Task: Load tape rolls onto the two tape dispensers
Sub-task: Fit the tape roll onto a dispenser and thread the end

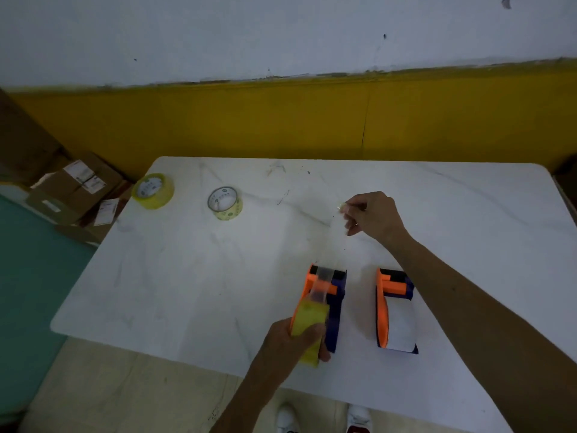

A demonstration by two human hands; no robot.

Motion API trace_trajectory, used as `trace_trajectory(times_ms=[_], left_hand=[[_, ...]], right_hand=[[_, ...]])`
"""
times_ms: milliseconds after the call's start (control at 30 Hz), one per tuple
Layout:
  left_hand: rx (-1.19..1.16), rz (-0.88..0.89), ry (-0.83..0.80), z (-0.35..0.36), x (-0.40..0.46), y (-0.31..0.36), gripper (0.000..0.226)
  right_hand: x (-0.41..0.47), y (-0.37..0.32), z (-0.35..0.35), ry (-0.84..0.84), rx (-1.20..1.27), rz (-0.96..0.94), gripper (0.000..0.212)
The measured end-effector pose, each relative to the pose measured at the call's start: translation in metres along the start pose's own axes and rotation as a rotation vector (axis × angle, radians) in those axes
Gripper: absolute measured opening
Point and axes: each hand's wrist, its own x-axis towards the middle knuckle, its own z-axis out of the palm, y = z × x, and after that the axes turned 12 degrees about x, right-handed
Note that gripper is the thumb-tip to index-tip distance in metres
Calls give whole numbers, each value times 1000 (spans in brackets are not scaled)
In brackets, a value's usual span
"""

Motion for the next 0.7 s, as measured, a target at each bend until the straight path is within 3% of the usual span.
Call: trace_trajectory(times_ms=[233, 367, 433, 700], left_hand=[[-71, 110, 191, 6, -37, 47, 25], [-97, 144, 322, 9, -40, 73, 35], [-88, 111, 367, 7, -33, 75, 39], [-106, -16, 371, 3, -9, 68, 36]], right_hand=[[-6, 35, 8, -85, 133, 183, 15], [-33, 68, 27, -272, 341, 573, 24], [-50, 74, 37, -407, 417, 678, 26], [-115, 79, 61, -293, 1022, 738, 30]])
